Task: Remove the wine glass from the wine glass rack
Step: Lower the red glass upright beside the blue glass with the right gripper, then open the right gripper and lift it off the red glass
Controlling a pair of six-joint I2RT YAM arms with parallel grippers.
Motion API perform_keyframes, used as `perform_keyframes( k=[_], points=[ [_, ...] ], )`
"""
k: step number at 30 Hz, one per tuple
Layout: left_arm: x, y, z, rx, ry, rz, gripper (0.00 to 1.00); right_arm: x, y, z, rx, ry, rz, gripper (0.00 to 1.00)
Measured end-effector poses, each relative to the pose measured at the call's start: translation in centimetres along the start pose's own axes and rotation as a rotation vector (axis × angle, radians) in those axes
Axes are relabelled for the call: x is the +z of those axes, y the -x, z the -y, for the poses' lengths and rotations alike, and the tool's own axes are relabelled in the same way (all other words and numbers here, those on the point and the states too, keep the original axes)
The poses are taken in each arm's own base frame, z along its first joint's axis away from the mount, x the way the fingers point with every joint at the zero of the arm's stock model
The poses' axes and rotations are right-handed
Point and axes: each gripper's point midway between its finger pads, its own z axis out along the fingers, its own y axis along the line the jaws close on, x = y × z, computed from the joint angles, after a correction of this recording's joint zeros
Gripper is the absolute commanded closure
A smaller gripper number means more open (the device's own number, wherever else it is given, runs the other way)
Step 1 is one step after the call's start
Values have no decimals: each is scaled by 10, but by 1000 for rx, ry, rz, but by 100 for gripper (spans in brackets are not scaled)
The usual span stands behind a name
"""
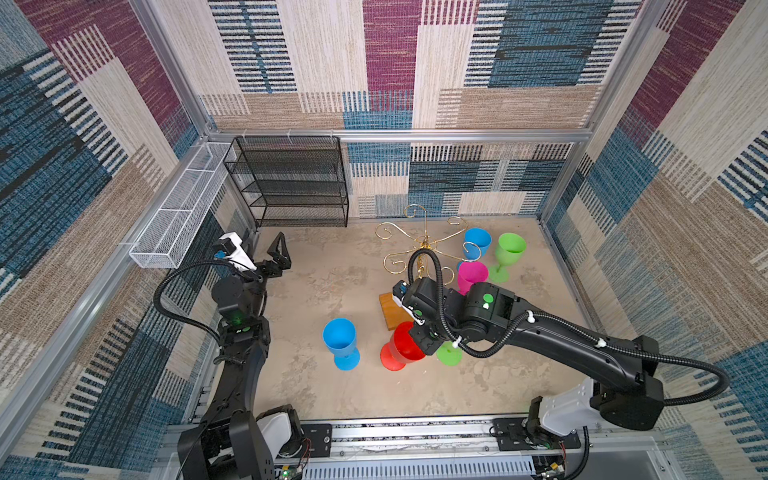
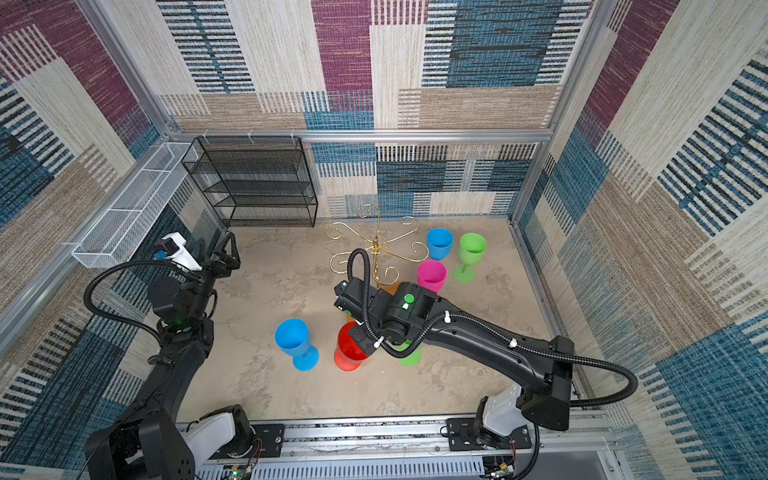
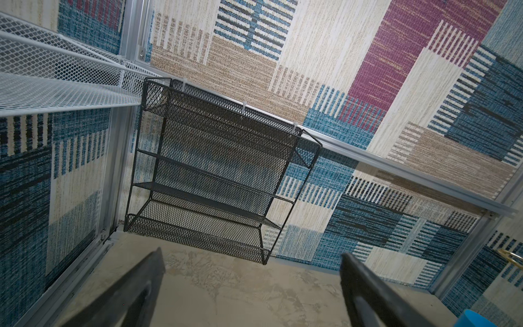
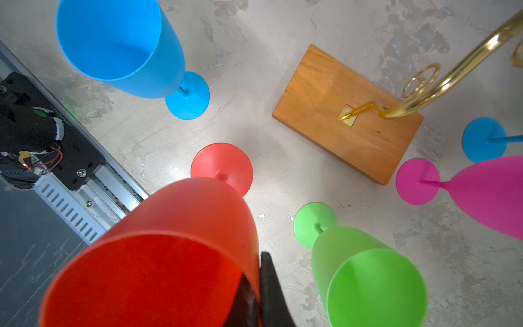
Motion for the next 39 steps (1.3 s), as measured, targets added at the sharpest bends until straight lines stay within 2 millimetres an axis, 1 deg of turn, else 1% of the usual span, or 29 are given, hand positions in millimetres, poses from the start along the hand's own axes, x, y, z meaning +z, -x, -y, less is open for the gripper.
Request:
perform_keyframes(
  k=[4,11,22,27,30,32,34,37,39],
  points=[
    [0,1,0,-17,0,4,1,13,-3,-1,-6,-10,-33,100],
    [-1,2,-2,-36,3,6,1,26,-1,-4,-18,-15,-51,100],
    [-2,1,-4,-53,-4,8,1,46,-3,-4,-47,-37,-80,93],
    [-2,1,-5,-54,-3,12,1,54,-6,-3,-53,-51,-97,83],
    [-3,2,-5,-53,-3,14,1,56,-4,-3,-57,-57,-90,75],
    [-3,2,-5,-53,-3,15,1,57,-2,-3,-59,-56,-83,72],
    [-3,2,-6,-53,-1,15,1,57,-1,-4,-58,-55,-78,68],
    [-3,2,-8,-52,3,15,1,56,2,-2,-61,-63,-68,60],
    [-4,2,-8,-53,4,15,1,52,8,-2,-57,-65,-45,56]
  ],
)
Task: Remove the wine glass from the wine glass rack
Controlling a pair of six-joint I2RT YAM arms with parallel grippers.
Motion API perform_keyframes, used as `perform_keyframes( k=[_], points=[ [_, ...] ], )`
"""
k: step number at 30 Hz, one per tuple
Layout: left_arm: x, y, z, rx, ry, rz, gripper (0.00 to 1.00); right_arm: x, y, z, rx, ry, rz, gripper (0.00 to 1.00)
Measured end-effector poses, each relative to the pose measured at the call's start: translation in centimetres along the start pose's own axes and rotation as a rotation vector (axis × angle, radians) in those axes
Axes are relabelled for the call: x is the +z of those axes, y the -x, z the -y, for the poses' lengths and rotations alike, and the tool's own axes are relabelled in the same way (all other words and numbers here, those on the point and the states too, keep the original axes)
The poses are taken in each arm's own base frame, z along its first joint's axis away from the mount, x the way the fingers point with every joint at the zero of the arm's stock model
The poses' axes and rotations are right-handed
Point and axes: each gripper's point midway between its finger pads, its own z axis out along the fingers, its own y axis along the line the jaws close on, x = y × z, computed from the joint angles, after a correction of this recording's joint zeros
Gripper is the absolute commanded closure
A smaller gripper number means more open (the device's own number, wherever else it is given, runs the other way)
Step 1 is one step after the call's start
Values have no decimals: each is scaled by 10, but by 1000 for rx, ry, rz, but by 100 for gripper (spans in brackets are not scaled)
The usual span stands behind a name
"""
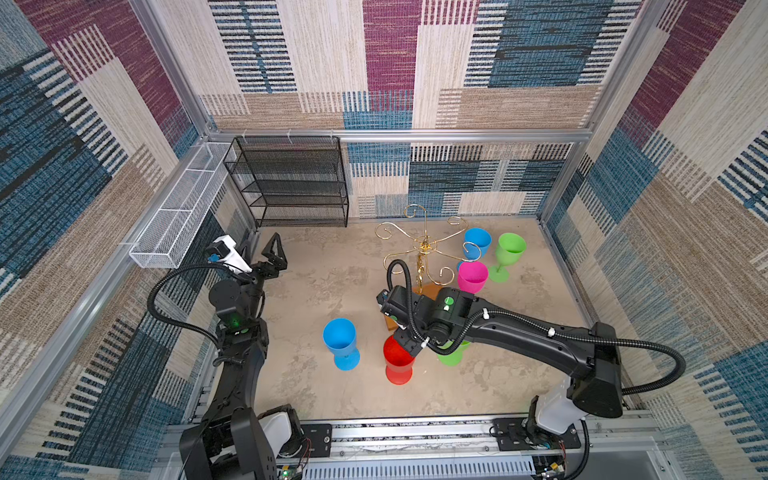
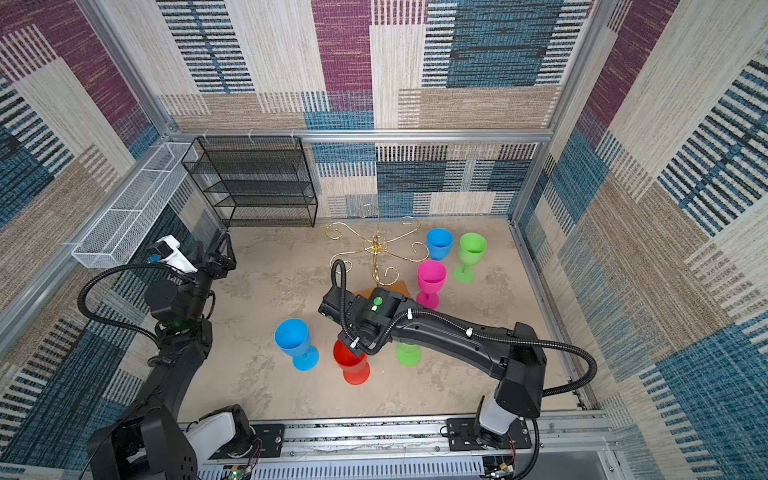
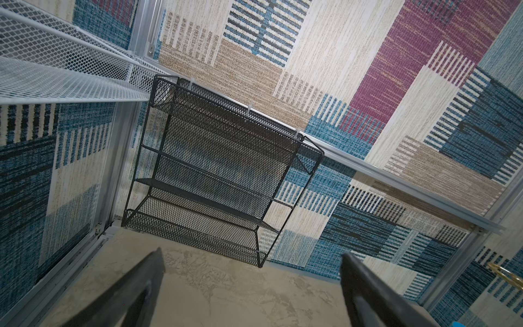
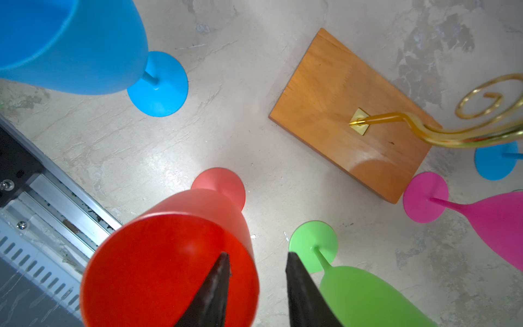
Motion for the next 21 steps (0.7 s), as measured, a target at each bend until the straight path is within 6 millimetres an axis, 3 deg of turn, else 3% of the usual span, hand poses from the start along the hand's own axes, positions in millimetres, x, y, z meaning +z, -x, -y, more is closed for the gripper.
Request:
perform_keyframes(
  k=[12,18,21],
  points=[
    [-1,0,-1,-1,1,4,1,-59,53,2,15,47,259,36],
    [-1,0,-2,0,3,7,1,-127,89,12,24,97,541,22],
    [-2,0,-3,1,4,9,1,-165,106,42,78,95,700,17]
  ],
)
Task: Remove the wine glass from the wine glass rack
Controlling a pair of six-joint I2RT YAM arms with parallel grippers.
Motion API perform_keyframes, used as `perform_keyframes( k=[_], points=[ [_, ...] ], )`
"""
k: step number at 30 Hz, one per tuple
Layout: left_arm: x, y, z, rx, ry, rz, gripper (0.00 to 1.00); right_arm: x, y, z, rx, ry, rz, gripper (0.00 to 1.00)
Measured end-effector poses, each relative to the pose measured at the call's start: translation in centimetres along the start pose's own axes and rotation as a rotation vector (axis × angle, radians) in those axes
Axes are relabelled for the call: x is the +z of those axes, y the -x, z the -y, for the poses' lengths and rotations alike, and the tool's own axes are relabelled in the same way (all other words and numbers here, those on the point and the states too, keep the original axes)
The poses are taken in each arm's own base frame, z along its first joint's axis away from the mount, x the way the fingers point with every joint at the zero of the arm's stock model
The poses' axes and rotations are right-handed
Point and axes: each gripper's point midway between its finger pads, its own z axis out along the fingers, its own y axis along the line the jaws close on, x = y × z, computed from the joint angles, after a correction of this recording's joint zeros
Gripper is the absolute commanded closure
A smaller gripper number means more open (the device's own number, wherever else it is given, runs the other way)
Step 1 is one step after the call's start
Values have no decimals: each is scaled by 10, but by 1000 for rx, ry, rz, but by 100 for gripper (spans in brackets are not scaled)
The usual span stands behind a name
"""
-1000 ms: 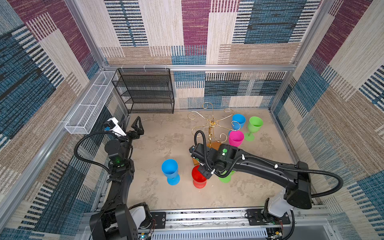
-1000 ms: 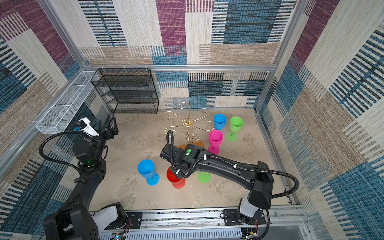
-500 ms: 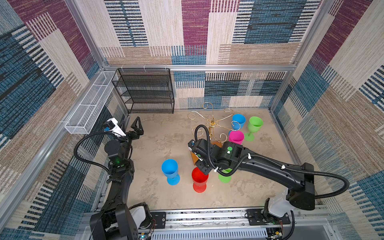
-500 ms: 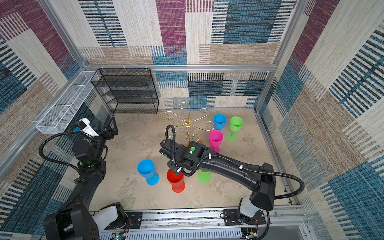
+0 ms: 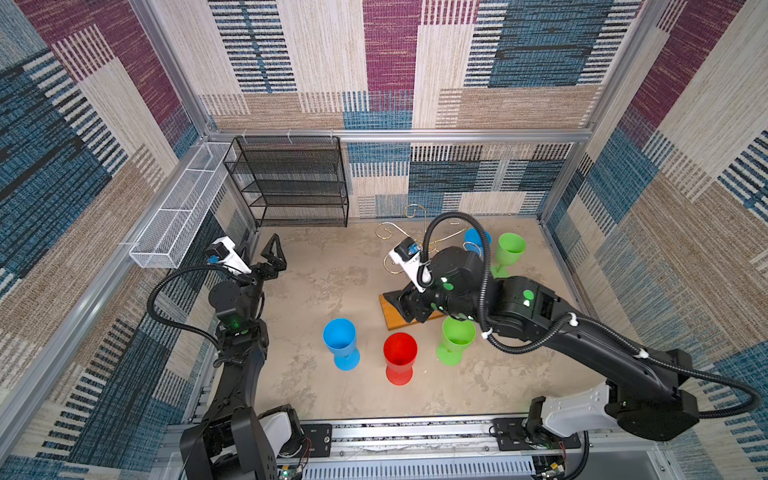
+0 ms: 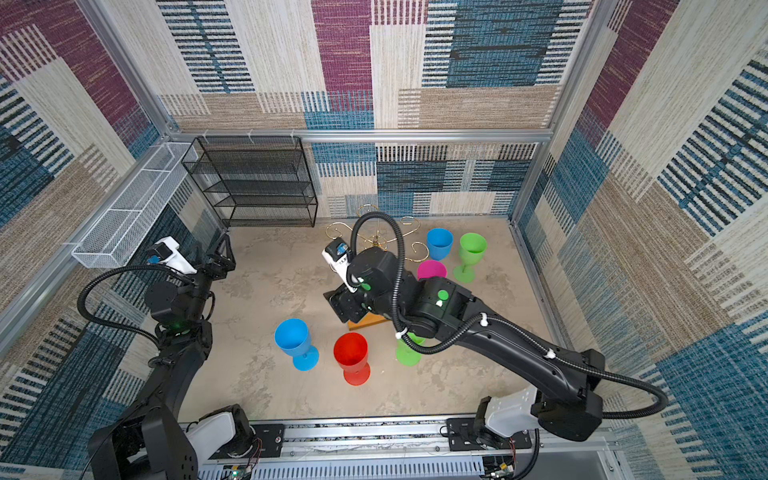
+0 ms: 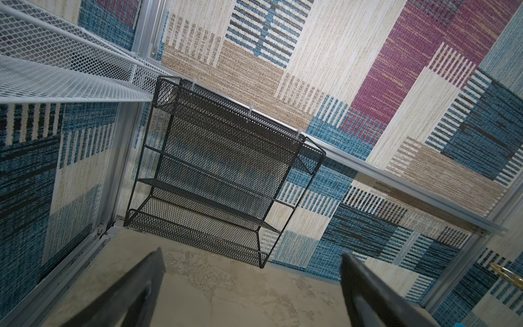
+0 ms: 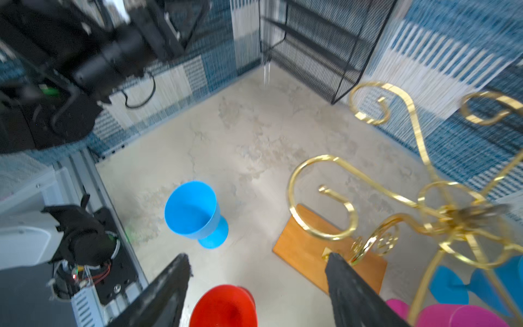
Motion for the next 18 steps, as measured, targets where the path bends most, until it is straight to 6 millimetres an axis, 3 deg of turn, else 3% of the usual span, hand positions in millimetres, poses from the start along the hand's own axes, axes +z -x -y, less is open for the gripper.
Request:
perform_keyframes(
  k=[3,9,13,18],
  points=[
    [-1,1,2,6,-5,3,1,-19,31,45,51,-65,145,2],
    [-10,10,10,40,-13,18,1,-45,60,114,80,-183,311,1],
    [-19,4,10,56,1,0,1,-51,40,156,100,-271,340,1],
    [-37,-8,9,97,39,-7,1,-75,-8,238,203,-471,381,1]
  ],
)
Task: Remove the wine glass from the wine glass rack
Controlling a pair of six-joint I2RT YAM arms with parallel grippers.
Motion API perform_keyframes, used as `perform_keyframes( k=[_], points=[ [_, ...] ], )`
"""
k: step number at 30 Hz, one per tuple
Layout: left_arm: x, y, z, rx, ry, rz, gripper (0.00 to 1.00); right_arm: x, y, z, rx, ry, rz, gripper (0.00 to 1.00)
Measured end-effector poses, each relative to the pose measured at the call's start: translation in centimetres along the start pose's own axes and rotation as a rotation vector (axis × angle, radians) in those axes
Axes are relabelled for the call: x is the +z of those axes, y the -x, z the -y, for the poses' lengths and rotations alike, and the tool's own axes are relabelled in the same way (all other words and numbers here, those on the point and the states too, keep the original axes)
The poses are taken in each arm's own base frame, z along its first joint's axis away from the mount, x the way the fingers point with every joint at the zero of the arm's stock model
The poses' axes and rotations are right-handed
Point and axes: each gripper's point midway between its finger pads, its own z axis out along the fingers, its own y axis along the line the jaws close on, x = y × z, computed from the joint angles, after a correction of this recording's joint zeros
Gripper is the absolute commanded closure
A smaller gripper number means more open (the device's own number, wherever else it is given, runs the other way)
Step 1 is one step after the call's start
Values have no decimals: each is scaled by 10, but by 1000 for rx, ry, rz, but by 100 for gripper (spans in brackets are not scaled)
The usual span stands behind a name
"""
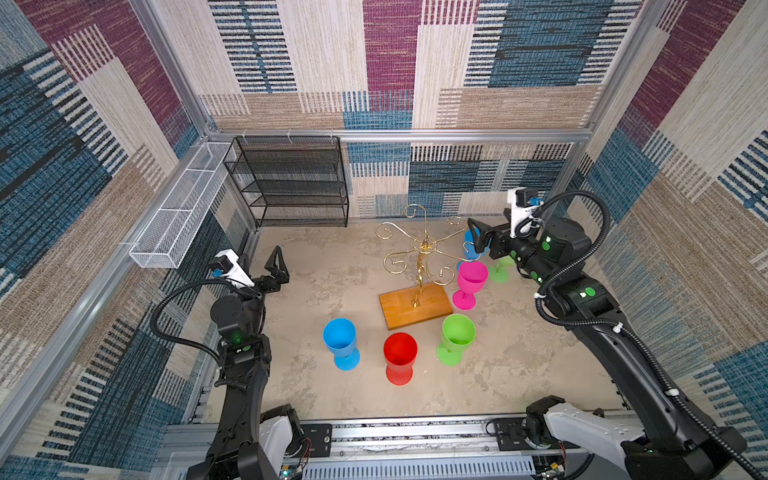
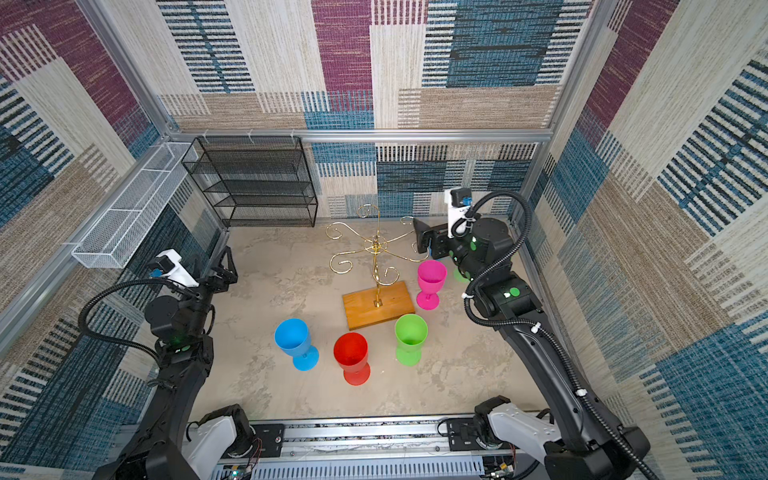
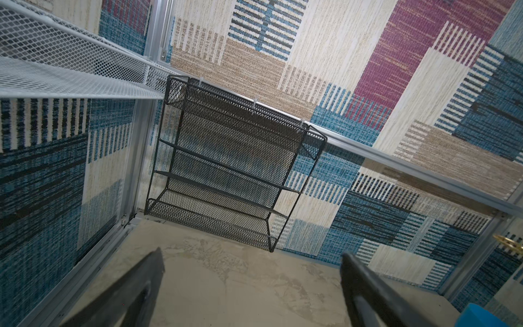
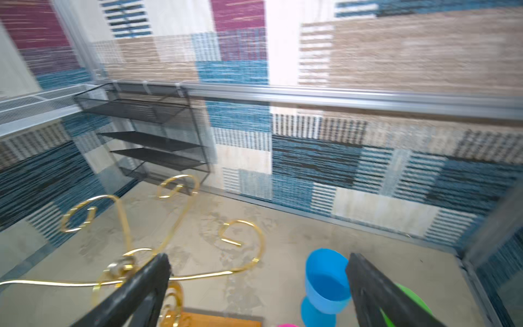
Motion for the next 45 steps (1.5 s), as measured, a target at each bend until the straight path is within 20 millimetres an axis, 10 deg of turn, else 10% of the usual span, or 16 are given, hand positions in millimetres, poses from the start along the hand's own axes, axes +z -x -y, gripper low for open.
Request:
perform_keyframes(
  k=[8,20,25,45],
  points=[
    [-24,-19,2,80,37,-13,1,-24,-45,58,98,-114,51,1],
    [-40,-113,3,105,3,-193,1,-30,-165,87,102,-229,-26,1],
    [-52,-157,-3,116,10,-292,1,-28,-185,92,49,-244,1,1],
    [-41,-213,-25,199,28,-393,1,-20,-256,107,-73,-253,15,1]
  ],
)
